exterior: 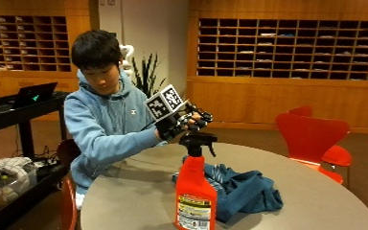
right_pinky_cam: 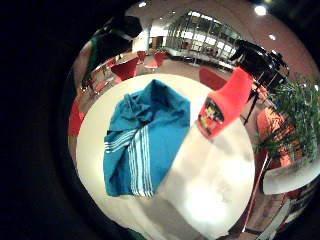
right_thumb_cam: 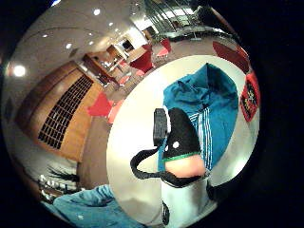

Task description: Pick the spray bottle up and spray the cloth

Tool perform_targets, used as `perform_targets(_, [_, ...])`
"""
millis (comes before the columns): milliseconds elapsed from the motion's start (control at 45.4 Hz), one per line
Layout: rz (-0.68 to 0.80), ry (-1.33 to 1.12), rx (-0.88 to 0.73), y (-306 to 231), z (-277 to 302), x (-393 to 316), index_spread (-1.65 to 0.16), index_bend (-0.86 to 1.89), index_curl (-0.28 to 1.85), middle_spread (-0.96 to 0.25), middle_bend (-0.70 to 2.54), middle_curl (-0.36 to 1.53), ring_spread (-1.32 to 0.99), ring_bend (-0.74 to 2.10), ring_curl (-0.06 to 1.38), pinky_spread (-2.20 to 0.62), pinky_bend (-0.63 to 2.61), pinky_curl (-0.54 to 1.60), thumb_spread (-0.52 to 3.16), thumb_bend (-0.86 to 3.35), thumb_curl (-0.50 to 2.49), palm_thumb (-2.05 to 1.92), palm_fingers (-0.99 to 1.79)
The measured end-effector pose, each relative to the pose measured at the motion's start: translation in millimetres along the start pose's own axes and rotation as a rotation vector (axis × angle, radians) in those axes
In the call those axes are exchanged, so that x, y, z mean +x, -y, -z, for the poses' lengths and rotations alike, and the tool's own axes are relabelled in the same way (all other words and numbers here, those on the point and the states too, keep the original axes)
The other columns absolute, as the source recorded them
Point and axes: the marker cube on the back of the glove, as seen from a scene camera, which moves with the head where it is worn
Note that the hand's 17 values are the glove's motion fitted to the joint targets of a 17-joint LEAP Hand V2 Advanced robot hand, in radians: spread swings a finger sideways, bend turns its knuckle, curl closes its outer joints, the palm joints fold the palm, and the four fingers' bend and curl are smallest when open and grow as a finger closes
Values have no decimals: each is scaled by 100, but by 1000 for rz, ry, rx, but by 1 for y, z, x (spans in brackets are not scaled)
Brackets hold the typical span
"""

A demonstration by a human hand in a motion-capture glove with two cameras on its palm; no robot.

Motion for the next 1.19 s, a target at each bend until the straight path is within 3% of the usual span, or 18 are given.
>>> perform_targets(154, [-3, 46, 128, -2, 11, 11, -25, 18, 16, -3, 23, 14, 4, 33, 15, 15, 36, 17, 75, 30, 16, 52, 53])
perform_targets(352, [-27, 137, 267, -9, 30, 27, -28, 15, 21, -4, 22, 20, 3, 37, 21, 16, 36, 22, 97, 27, 23, 59, 60])
perform_targets(683, [-113, 230, 365, -33, 51, 58, -29, 13, 25, -4, 21, 28, 1, 37, 26, 15, 34, 28, 108, 17, 31, 64, 59])
perform_targets(1190, [-399, 393, 494, -36, 44, 153, -27, 9, 21, -3, 20, 33, 2, 42, 31, 15, 42, 34, 112, 3, 39, 69, 48])
